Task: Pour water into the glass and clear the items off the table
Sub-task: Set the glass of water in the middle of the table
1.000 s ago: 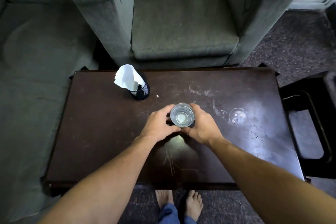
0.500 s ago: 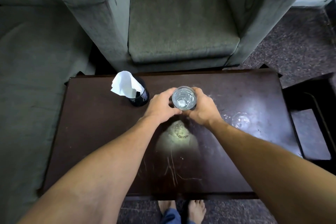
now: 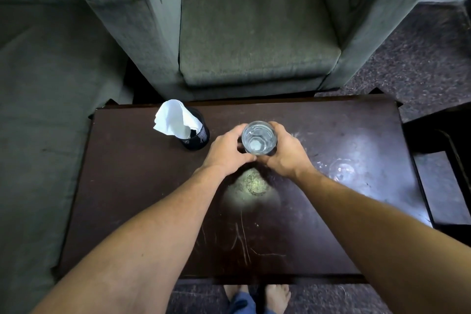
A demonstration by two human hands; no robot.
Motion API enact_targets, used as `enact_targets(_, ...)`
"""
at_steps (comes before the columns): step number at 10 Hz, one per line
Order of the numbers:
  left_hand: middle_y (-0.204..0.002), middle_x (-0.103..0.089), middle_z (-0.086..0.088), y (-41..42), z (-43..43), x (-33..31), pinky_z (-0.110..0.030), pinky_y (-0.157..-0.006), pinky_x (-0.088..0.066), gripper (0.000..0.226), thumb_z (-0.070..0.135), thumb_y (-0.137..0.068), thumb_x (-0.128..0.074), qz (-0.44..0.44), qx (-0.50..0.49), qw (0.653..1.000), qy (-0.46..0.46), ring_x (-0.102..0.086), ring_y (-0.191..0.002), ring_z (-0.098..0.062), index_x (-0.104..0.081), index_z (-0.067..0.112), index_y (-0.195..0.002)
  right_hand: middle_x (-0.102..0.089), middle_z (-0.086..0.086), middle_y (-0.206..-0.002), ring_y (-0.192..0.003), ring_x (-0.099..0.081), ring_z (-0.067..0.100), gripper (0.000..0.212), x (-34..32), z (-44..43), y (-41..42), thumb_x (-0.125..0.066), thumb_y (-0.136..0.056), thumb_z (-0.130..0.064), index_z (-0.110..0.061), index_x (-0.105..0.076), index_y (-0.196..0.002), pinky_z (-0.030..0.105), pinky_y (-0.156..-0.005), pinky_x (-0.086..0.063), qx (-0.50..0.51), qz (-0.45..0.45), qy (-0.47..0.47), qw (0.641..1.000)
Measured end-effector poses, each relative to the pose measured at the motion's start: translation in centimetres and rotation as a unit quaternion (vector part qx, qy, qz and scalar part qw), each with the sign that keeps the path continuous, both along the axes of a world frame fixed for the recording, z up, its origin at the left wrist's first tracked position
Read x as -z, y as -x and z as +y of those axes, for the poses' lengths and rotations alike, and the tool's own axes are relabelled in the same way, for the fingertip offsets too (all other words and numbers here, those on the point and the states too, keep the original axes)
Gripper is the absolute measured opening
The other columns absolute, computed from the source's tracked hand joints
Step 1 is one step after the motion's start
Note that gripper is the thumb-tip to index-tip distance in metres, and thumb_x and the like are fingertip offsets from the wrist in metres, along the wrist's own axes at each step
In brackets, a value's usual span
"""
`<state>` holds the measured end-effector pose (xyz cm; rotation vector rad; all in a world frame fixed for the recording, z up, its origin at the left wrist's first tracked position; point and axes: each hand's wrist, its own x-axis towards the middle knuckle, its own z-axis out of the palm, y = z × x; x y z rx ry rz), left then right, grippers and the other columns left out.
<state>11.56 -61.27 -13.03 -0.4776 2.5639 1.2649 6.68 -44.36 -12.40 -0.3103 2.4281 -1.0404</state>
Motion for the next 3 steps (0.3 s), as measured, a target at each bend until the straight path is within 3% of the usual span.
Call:
enact_targets(1,-0.151,-0.048,-0.002,-0.5,0.5,-0.8,-0.041,-0.11,-0.045,0.104,0.023,-0.072,-0.089,-0.042,0.016,0.998,0.043,-0.052,-0.135,-0.019,-0.028,0.025,-0.156,-0.048,0.006,-0.149,-0.137,-0.047,0.025,0.117,-0.5,0.0,-0.6,-0.092,-0.066,-0.031,-0.018,-0.019,-0.157,0.031,-0.111,-0.036,-0.011,-0.007,-0.045,0.999)
enact_targets(2,-0.159,-0.036,-0.003,-1.3,0.4,-2.7,-0.038,-0.116,-0.036,0.099,0.026,-0.081,-0.08,-0.034,0.029,0.993,0.109,-0.041,-0.143,-0.023,-0.019,0.023,-0.159,-0.038,0.011,-0.154,-0.139,-0.043,0.028,0.115,-2.4,0.5,-1.0,-0.086,-0.071,-0.022,-0.017,-0.011,-0.159,0.035,-0.116,-0.035,-0.02,0.006,-0.066,0.998)
enact_targets(3,-0.159,-0.034,-0.002,-3.5,1.4,-6.7,-0.033,-0.117,-0.032,0.081,0.032,-0.09,-0.067,-0.006,0.029,0.992,0.126,-0.037,-0.145,-0.021,-0.025,0.021,-0.158,-0.029,0.012,-0.159,-0.141,-0.039,0.03,0.097,-6.2,1.1,-3.1,-0.073,-0.08,-0.019,-0.011,-0.017,-0.158,0.036,-0.113,-0.037,-0.018,0.044,-0.068,0.997)
